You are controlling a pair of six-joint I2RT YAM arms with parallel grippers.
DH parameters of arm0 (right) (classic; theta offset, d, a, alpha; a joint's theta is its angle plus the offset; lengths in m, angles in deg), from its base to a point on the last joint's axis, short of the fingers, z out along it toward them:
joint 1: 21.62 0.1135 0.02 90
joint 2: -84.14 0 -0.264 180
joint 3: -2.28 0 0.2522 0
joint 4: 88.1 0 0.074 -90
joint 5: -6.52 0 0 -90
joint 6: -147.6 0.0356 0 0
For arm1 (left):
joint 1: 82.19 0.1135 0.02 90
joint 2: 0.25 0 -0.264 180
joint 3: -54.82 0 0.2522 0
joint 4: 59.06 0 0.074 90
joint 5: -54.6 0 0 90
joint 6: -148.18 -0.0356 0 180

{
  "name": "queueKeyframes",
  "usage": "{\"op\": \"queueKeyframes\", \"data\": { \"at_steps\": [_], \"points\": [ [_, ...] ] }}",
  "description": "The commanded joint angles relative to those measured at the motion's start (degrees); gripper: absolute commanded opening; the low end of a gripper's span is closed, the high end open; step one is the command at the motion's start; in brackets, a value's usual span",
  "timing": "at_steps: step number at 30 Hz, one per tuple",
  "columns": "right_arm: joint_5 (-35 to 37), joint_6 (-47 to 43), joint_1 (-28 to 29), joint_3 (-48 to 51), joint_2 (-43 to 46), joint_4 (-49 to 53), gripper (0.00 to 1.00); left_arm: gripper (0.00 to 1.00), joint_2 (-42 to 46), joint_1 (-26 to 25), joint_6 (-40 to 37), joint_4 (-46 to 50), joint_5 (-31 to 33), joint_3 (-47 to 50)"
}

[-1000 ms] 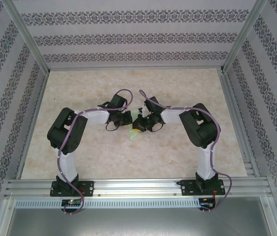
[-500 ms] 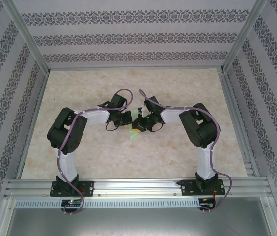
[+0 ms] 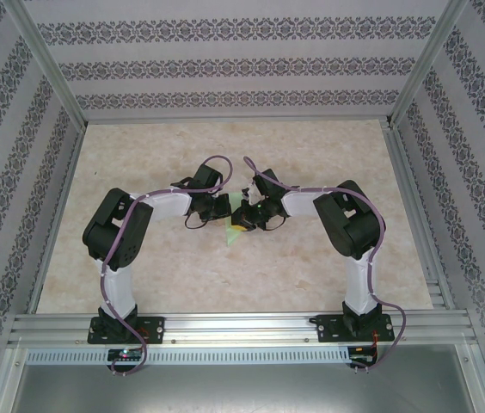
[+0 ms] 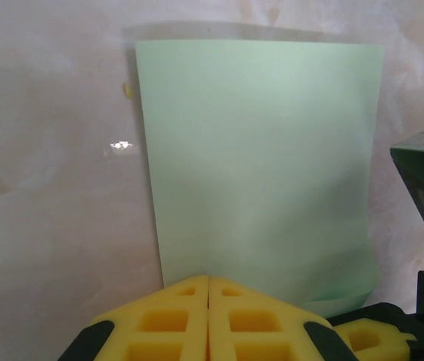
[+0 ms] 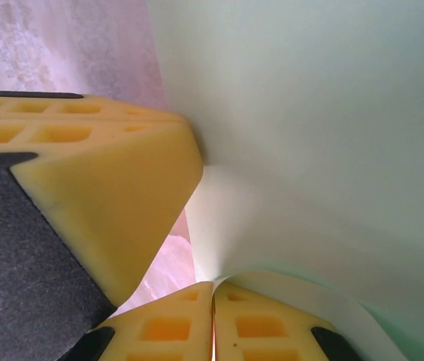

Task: Fold a paper plane with a square sheet of paper (pick it up from the middle)
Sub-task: Third fold the triangle at the center of the table.

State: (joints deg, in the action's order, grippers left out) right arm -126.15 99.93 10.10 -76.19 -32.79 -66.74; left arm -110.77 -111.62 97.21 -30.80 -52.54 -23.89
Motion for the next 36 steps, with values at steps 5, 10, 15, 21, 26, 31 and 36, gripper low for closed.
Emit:
{"op": "queueKeyframes", "data": {
  "at_steps": [5, 10, 15, 21, 26, 31, 36],
  "points": [
    [-1.1, 1.4, -0.7, 0.7, -0.7, -7.0, 0.09, 0.06, -1.3, -1.1, -1.5, 2.5, -0.3, -0.9],
    [0.1, 1.3, -0.8, 0.7, -1.1, -6.0, 0.09, 0.04, -0.5, -1.1, -1.1, 2.5, 0.4, -0.8],
    [1.6, -0.3, -0.8, 1.1, -1.5, -3.3, 0.09, 0.06, 1.2, -1.0, -2.5, 4.4, 2.5, -3.3],
    [1.8, -0.7, -0.8, 1.1, -1.8, -2.6, 0.09, 0.06, 0.0, -0.6, -3.4, 4.9, 3.6, -6.8],
    [1.7, -0.8, -0.8, 1.0, -1.7, -2.5, 0.09, 0.05, -2.6, -0.6, -3.2, 5.8, 3.8, -7.6],
    [1.6, -0.7, -0.8, 0.8, -1.7, -2.8, 0.09, 0.03, -4.1, -0.6, -3.1, 7.2, 4.6, -7.2],
    [1.1, -0.4, -0.8, 0.6, -1.4, -3.8, 0.09, 0.02, -4.5, -0.7, -2.9, 7.2, 4.4, -6.3]
  ]
}}
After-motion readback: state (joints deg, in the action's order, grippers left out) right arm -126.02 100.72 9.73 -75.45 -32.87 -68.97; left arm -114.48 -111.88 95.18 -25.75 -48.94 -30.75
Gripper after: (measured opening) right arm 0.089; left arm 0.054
